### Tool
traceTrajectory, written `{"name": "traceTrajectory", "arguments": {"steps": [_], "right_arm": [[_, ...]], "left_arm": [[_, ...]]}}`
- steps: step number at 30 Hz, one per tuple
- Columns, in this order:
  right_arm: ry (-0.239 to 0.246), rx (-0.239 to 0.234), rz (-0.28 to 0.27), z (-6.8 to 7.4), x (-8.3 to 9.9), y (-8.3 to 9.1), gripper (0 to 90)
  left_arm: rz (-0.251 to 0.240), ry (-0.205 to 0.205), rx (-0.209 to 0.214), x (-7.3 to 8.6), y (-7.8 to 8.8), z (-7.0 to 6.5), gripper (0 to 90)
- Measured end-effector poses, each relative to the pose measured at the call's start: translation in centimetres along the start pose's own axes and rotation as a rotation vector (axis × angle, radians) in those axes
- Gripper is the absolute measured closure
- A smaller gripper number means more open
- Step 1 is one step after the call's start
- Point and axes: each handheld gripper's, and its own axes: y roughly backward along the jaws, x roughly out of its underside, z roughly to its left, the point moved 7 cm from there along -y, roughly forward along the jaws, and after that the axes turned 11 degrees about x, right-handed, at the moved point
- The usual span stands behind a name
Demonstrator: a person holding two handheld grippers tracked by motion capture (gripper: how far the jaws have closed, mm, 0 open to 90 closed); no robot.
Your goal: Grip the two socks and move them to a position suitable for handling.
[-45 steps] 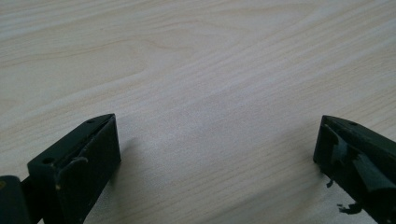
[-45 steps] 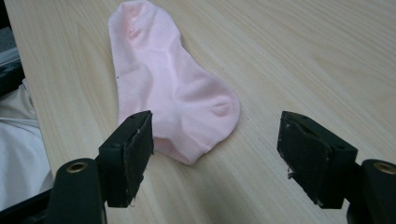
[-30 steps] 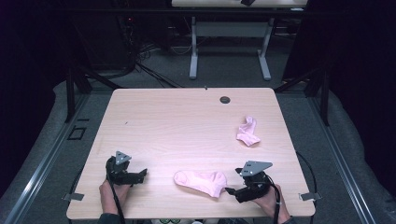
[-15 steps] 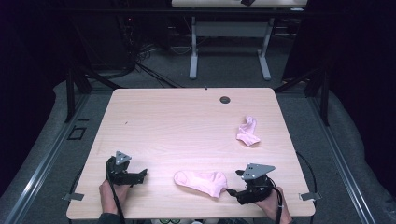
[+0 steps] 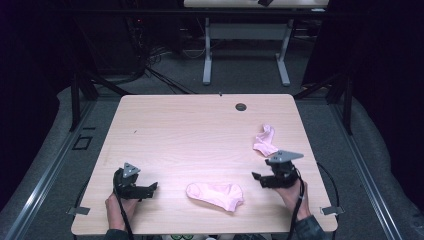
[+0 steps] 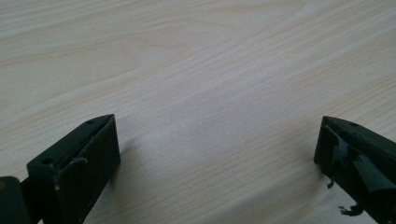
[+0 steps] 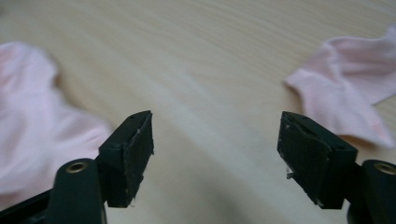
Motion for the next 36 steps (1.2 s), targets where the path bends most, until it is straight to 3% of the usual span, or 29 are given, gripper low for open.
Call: {"name": "traceTrajectory", "arguments": {"steps": [1, 2, 7, 8, 13, 18, 19, 20, 23, 25, 26, 28, 32, 33, 34, 36], "right_arm": [[-0.059, 0.021, 0.023, -2.0, -0.7, -1.7, 19.2], [-0.059, 0.021, 0.023, -2.0, -0.7, -1.7, 19.2], [-0.116, 0.066, 0.089, -5.6, -2.6, -5.6, 15.5], [-0.116, 0.066, 0.089, -5.6, -2.6, -5.6, 15.5], [-0.136, 0.099, 0.13, -7.9, -4.1, -8.4, 21.5], [-0.145, 0.113, 0.162, -8.6, -4.1, -10.1, 25.4], [-0.151, 0.11, 0.184, -8.8, -3.9, -10.9, 31.2], [-0.151, 0.11, 0.184, -8.8, -3.9, -10.9, 31.2], [-0.174, 0.107, 0.208, -9.0, -3.5, -11.9, 47.3], [-0.167, 0.115, 0.212, -9.1, -3.4, -12.0, 51.8], [-0.178, 0.115, 0.207, -9.2, -3.4, -11.9, 68.6], [-0.187, 0.106, 0.198, -9.1, -3.4, -11.9, 79.2], [-0.173, 0.098, 0.187, -8.9, -3.6, -11.3, 85.1], [-0.172, 0.064, 0.153, -8.2, -4.2, -10.4, 85.5], [-0.172, 0.064, 0.153, -8.2, -4.2, -10.4, 85.5], [-0.142, 0.03, 0.122, -6.9, -5.2, -9.0, 85.6]], "left_arm": [[0.0, 0.0, 0.001, 0.0, 0.0, 0.0, 0.0], [0.0, 0.0, 0.001, 0.0, 0.0, 0.0, 0.1], [0.001, 0.001, 0.001, 0.0, 0.0, 0.0, 0.0], [0.001, 0.001, 0.001, 0.0, 0.0, 0.0, 0.0], [0.0, 0.001, -0.001, 0.0, 0.0, 0.0, 0.0], [0.0, 0.001, -0.001, 0.0, 0.0, 0.0, 0.0], [-0.001, 0.001, -0.001, 0.0, -0.1, 0.0, 0.0], [-0.001, 0.001, -0.001, 0.0, -0.1, 0.0, 0.0], [-0.001, 0.001, -0.001, 0.0, -0.1, 0.0, 0.0], [-0.001, 0.001, -0.001, 0.0, -0.1, 0.0, 0.0], [-0.001, 0.001, -0.001, 0.0, -0.1, 0.0, 0.0], [-0.001, 0.001, -0.001, 0.0, -0.1, 0.0, 0.0], [-0.001, 0.001, -0.001, 0.0, -0.1, 0.0, 0.0], [-0.001, 0.001, 0.0, 0.0, -0.1, 0.0, 0.0], [-0.001, 0.001, 0.0, 0.0, -0.1, 0.0, 0.0], [-0.001, 0.001, -0.001, 0.0, -0.1, 0.0, 0.0]]}}
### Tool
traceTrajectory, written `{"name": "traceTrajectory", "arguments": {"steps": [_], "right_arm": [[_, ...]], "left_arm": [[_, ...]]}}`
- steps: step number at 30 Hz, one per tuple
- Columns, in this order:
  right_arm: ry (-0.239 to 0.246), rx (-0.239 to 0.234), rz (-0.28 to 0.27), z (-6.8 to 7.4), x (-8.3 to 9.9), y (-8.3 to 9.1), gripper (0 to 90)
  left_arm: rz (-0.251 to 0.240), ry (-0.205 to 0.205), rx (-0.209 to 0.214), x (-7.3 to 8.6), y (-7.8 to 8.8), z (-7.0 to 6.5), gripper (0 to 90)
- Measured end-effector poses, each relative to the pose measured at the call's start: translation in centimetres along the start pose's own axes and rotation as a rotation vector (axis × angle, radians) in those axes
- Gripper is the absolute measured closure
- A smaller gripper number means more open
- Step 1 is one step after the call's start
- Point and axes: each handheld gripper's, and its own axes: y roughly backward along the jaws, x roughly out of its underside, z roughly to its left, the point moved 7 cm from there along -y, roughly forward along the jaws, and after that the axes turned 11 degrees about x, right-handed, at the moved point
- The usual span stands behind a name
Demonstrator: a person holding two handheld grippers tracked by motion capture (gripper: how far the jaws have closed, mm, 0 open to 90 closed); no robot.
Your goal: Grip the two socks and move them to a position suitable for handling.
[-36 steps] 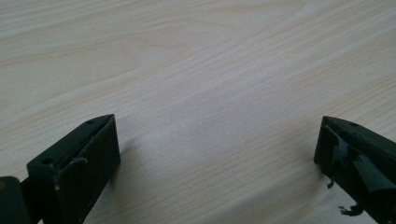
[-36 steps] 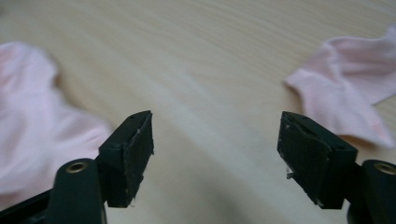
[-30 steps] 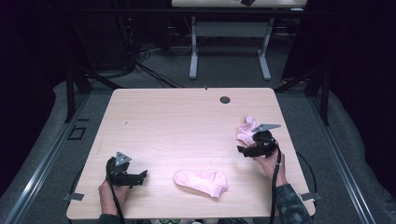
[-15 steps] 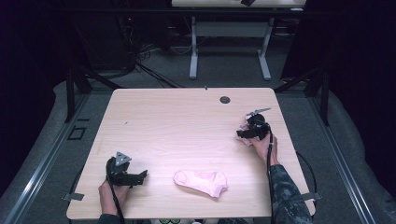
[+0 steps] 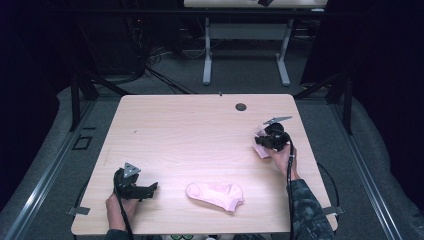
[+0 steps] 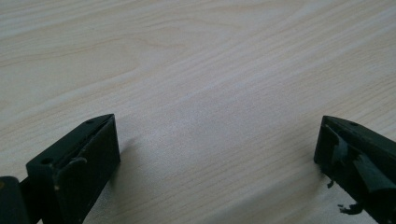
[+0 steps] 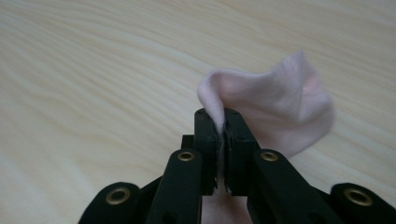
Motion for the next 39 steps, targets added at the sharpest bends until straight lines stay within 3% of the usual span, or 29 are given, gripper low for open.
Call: {"name": "traceTrajectory", "arguments": {"steps": [3, 6, 9, 10, 11, 14, 17, 19, 20, 21, 22, 23, 24, 26, 27, 28, 29, 30, 31, 33, 39], "right_arm": [[0.046, -0.068, -0.061, 2.6, -0.9, 2.4, 85.7], [0.104, -0.12, -0.081, 5.0, -1.3, 3.8, 85.6], [0.206, -0.177, -0.101, 8.3, -1.4, 4.8, 85.5], [0.273, -0.228, -0.106, 10.5, -1.2, 4.9, 85.5], [0.273, -0.228, -0.106, 10.5, -1.2, 4.9, 85.5], [0.376, -0.294, -0.082, 13.5, -0.5, 4.1, 84.9], [0.449, -0.294, -0.044, 15.0, 0.3, 2.3, 80.8], [0.444, -0.268, -0.001, 14.8, 0.9, 0.5, 71.8], [0.444, -0.268, -0.001, 14.8, 0.9, 0.5, 71.8], [0.419, -0.26, 0.029, 14.4, 1.2, -0.3, 61.6], [0.401, -0.256, 0.021, 14.3, 1.3, -0.4, 55.9], [0.401, -0.256, 0.021, 14.3, 1.3, -0.4, 55.9], [0.379, -0.258, -0.004, 14.0, 1.1, 0.2, 43.9], [0.372, -0.251, -0.024, 13.8, 0.9, 0.9, 41.1], [0.367, -0.253, -0.063, 13.3, 0.8, 2.7, 31.9], [0.367, -0.253, -0.063, 13.3, 0.8, 2.7, 31.9], [0.374, -0.242, -0.096, 13.1, 1.2, 4.4, 28.0], [0.378, -0.242, -0.097, 13.0, 1.4, 4.9, 25.4], [0.378, -0.242, -0.097, 13.0, 1.4, 4.9, 25.4], [0.401, -0.236, -0.118, 13.0, 2.7, 6.9, 21.3], [0.427, -0.251, -0.128, 13.8, 5.3, 9.0, 22.2]], "left_arm": [[0.0, 0.001, 0.0, 0.0, 0.0, 0.0, 0.0], [0.0, 0.0, 0.0, 0.0, 0.0, 0.0, 0.0], [0.0, 0.001, -0.001, 0.0, 0.0, 0.0, 0.0], [0.0, 0.0, -0.001, 0.0, 0.0, 0.0, 0.0], [0.0, 0.0, -0.001, 0.0, 0.0, 0.0, 0.0], [0.0, 0.0, -0.001, 0.0, 0.0, 0.0, 0.0], [0.0, 0.0, -0.001, 0.0, 0.0, 0.0, 0.0], [0.0, 0.0, -0.001, 0.0, 0.0, 0.0, 0.0], [0.0, 0.0, -0.001, 0.0, 0.0, 0.0, 0.0], [0.0, 0.0, -0.001, 0.0, 0.0, 0.0, 0.0], [0.0, 0.0, -0.002, 0.0, 0.0, 0.0, 0.0], [0.0, 0.0, -0.002, 0.0, 0.0, 0.0, 0.0], [0.0, 0.0, -0.001, 0.0, 0.0, 0.0, 0.0], [0.0, 0.0, -0.001, 0.0, 0.0, 0.0, 0.0], [0.002, -0.006, 0.001, 0.0, 0.0, 0.0, 0.0], [0.001, -0.009, 0.006, 0.0, 0.0, -0.1, 0.0], [0.002, -0.012, 0.008, 0.0, 0.1, -0.1, 0.0], [-0.001, -0.014, 0.012, 0.0, 0.1, -0.1, 0.0], [-0.006, -0.011, 0.02, 0.0, 0.1, -0.1, 0.0], [-0.013, -0.006, 0.03, 0.0, 0.3, -0.3, 0.0], [-0.05, -0.047, 0.069, -0.8, 1.2, -2.1, 0.1]]}}
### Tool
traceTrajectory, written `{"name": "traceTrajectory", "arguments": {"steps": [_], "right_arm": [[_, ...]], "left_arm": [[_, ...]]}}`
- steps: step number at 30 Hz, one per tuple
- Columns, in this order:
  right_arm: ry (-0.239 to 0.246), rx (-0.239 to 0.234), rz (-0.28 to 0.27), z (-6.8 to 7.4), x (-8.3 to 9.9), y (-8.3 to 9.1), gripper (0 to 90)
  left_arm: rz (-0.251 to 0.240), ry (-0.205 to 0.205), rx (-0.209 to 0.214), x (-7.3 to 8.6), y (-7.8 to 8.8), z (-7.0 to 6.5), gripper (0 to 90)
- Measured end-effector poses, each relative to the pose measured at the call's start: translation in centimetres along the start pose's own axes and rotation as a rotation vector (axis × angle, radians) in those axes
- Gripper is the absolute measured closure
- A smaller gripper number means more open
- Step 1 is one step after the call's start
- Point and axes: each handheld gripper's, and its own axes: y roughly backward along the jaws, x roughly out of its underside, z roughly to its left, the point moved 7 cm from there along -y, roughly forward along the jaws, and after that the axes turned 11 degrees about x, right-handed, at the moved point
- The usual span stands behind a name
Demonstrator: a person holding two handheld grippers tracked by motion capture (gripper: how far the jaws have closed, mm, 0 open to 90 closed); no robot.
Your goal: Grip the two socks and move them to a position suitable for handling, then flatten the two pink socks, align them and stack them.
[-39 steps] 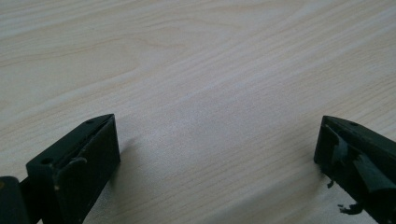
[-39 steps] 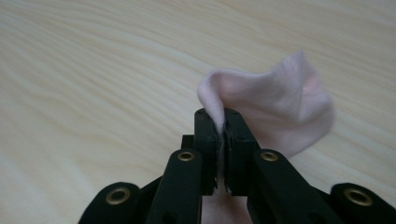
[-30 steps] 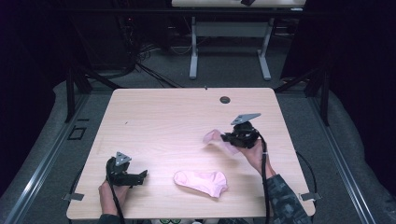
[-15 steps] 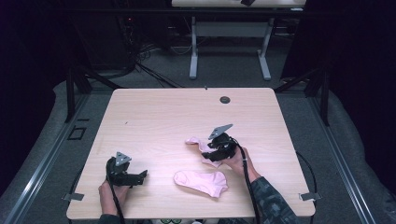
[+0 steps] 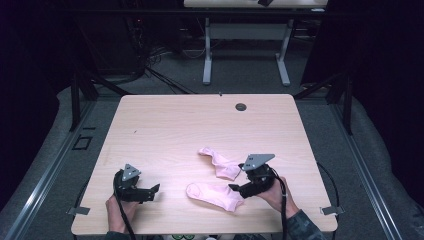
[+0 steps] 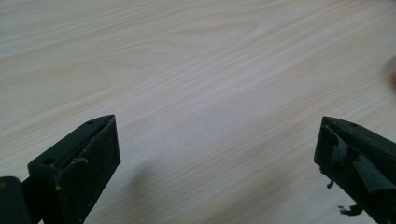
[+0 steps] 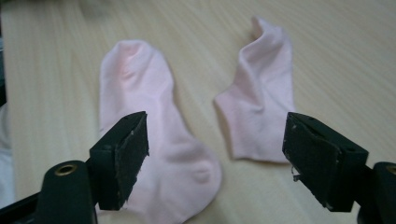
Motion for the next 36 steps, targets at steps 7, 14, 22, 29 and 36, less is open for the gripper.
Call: {"name": "traceTrajectory", "arguments": {"steps": [7, 14, 22, 29, 36], "right_arm": [[0.011, -0.046, 0.009, 3.5, 2.7, 0.9, 28.7], [0.037, -0.082, 0.024, 5.9, 4.0, -0.2, 34.9], [0.062, -0.076, 0.067, 6.5, 5.3, -1.5, 51.5], [0.057, -0.07, 0.064, 6.2, 5.5, -1.5, 75.4], [-0.03, -0.154, 0.023, 5.6, 4.6, -0.8, 80.2]], "left_arm": [[-0.001, -0.095, 0.068, -1.3, -0.5, -3.6, 0.2], [0.008, -0.194, 0.131, -2.5, -1.4, -7.2, 0.5], [0.036, -0.262, 0.179, -3.1, -2.3, -9.5, 2.0], [0.057, -0.339, 0.233, -3.7, -3.5, -12.1, 6.8], [0.069, -0.422, 0.29, -4.2, -4.5, -14.3, 12.7]]}}
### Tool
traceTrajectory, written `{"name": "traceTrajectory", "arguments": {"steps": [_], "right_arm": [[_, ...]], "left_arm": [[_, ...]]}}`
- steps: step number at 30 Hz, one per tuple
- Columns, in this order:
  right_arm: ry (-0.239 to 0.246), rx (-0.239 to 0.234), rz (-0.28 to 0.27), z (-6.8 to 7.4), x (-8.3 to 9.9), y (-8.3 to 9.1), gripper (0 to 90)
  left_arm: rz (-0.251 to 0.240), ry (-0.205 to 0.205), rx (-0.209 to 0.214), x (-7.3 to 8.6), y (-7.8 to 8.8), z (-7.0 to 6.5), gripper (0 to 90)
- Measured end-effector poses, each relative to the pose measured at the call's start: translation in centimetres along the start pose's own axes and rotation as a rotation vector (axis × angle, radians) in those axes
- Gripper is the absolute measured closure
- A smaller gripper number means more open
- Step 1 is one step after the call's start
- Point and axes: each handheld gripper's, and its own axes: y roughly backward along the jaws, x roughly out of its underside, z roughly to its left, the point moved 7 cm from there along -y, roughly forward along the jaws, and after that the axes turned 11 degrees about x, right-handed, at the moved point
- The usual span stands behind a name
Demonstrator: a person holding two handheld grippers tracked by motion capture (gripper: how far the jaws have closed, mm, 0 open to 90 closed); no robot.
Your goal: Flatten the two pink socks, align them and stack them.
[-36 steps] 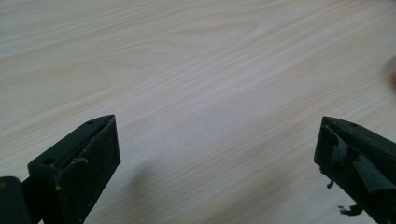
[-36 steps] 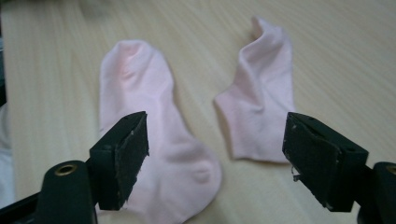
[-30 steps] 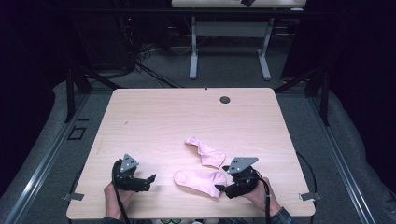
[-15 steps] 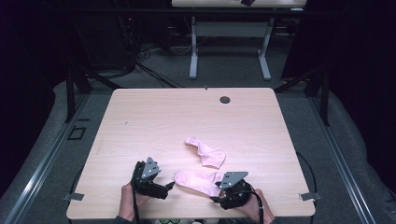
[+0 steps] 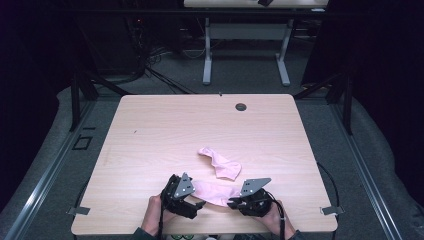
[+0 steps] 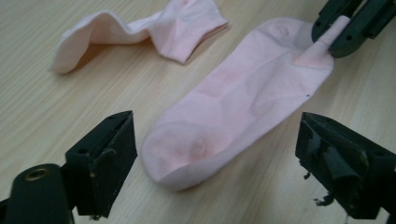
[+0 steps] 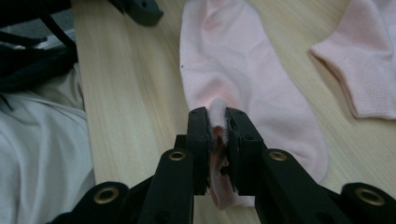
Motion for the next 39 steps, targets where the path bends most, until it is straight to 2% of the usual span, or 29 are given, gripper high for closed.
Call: {"name": "traceTrajectory", "arguments": {"steps": [2, 3, 5, 6, 7, 9, 11, 12, 13, 14, 15, 16, 17, 18, 19, 20, 22, 23, 24, 25, 26, 27, 28, 31, 32, 34, 35, 36, 39], "right_arm": [[-0.009, -0.011, -0.006, -0.1, -0.3, 0.2, 80.1], [-0.034, -0.027, -0.014, -0.3, -0.8, 0.5, 80.0], [-0.044, -0.039, -0.017, -0.4, -1.0, 0.6, 79.8], [-0.055, -0.047, -0.019, -0.6, -1.3, 0.8, 79.8], [-0.08, -0.062, -0.025, -0.9, -1.8, 1.0, 79.8], [-0.088, -0.064, -0.031, -1.0, -2.0, 1.1, 79.8], [-0.113, -0.071, -0.035, -1.3, -2.3, 1.3, 79.8], [-0.143, -0.079, -0.042, -1.7, -2.5, 1.4, 79.8], [-0.143, -0.079, -0.042, -1.7, -2.5, 1.4, 79.8], [-0.162, -0.08, -0.046, -2.0, -2.6, 1.5, 79.8], [-0.162, -0.08, -0.046, -2.0, -2.6, 1.5, 79.8], [-0.174, -0.087, -0.05, -2.1, -2.6, 1.5, 79.7], [-0.193, -0.091, -0.052, -2.4, -2.6, 1.6, 79.5], [-0.193, -0.091, -0.052, -2.4, -2.6, 1.6, 79.5], [-0.198, -0.091, -0.051, -2.5, -2.5, 1.6, 79.3], [-0.206, -0.07, -0.041, -2.9, -2.1, 1.5, 77.8], [-0.211, -0.063, -0.04, -3.0, -1.8, 1.4, 76.7], [-0.218, -0.047, -0.044, -3.2, -1.6, 1.4, 75.1], [-0.228, -0.008, -0.047, -3.5, -0.9, 1.4, 67.8], [-0.225, 0.014, -0.047, -3.6, -0.7, 1.5, 66.0], [-0.225, 0.014, -0.047, -3.6, -0.7, 1.5, 66.0], [-0.214, 0.057, -0.048, -3.7, -0.4, 1.6, 63.1], [-0.208, 0.079, -0.061, -3.7, -0.3, 1.8, 58.0], [-0.162, 0.187, -0.095, -3.3, 0.0, 2.4, 48.8], [-0.126, 0.263, -0.117, -2.9, -0.1, 2.8, 43.7], [-0.108, 0.275, -0.128, -2.6, -0.1, 2.8, 43.1], [-0.076, 0.314, -0.141, -2.0, -0.3, 2.7, 39.3], [-0.076, 0.314, -0.141, -2.0, -0.3, 2.7, 39.3], [-0.041, 0.369, -0.14, -1.5, -0.5, 1.7, 37.2]], "left_arm": [[-0.002, -0.025, 0.016, -0.5, -0.3, -0.5, 14.4], [-0.008, -0.046, 0.023, -0.8, -0.6, -0.8, 15.8], [-0.009, -0.053, 0.033, -1.0, -0.9, -1.0, 17.5], [-0.006, -0.064, 0.034, -1.2, -1.0, -1.1, 20.2], [-0.012, -0.076, 0.035, -1.6, -1.4, -1.4, 28.4], [-0.013, -0.081, 0.049, -1.8, -1.7, -1.6, 31.1], [-0.016, -0.093, 0.067, -2.1, -2.1, -2.0, 35.3], [-0.012, -0.097, 0.074, -2.1, -2.3, -2.1, 40.1], [-0.01, -0.097, 0.071, -2.2, -2.5, -2.2, 40.1], [-0.007, -0.098, 0.076, -2.2, -2.7, -2.3, 48.2], [-0.005, -0.098, 0.079, -2.2, -3.0, -2.3, 48.2], [-0.004, -0.096, 0.083, -2.2, -3.2, -2.3, 53.3], [-0.012, -0.097, 0.088, -2.3, -3.4, -2.3, 66.7], [-0.022, -0.09, 0.096, -2.4, -3.5, -2.4, 66.7], [-0.032, -0.083, 0.101, -2.6, -3.7, -2.3, 71.1], [-0.033, -0.072, 0.121, -2.9, -3.9, -2.3, 83.2], [-0.036, -0.062, 0.12, -3.2, -4.1, -2.3, 87.1], [-0.027, -0.055, 0.133, -3.4, -4.1, -2.3, 87.8], [-0.022, -0.037, 0.128, -3.8, -4.3, -2.2, 88.3], [-0.02, -0.026, 0.126, -4.1, -4.3, -2.2, 88.3], [-0.02, -0.013, 0.133, -4.4, -4.3, -2.1, 88.3], [-0.019, 0.004, 0.131, -4.8, -4.2, -2.0, 88.4], [-0.023, 0.019, 0.129, -5.2, -4.2, -1.9, 88.4], [-0.024, 0.056, 0.134, -6.3, -4.1, -1.5, 88.4], [-0.028, 0.069, 0.131, -6.5, -4.1, -1.4, 88.4], [-0.03, 0.09, 0.13, -6.9, -4.0, -1.3, 88.4], [-0.033, 0.097, 0.123, -7.0, -4.0, -1.2, 88.4], [-0.026, 0.102, 0.119, -7.0, -4.0, -1.1, 88.4], [-0.03, 0.127, 0.123, -7.2, -3.9, -0.9, 88.4]]}}
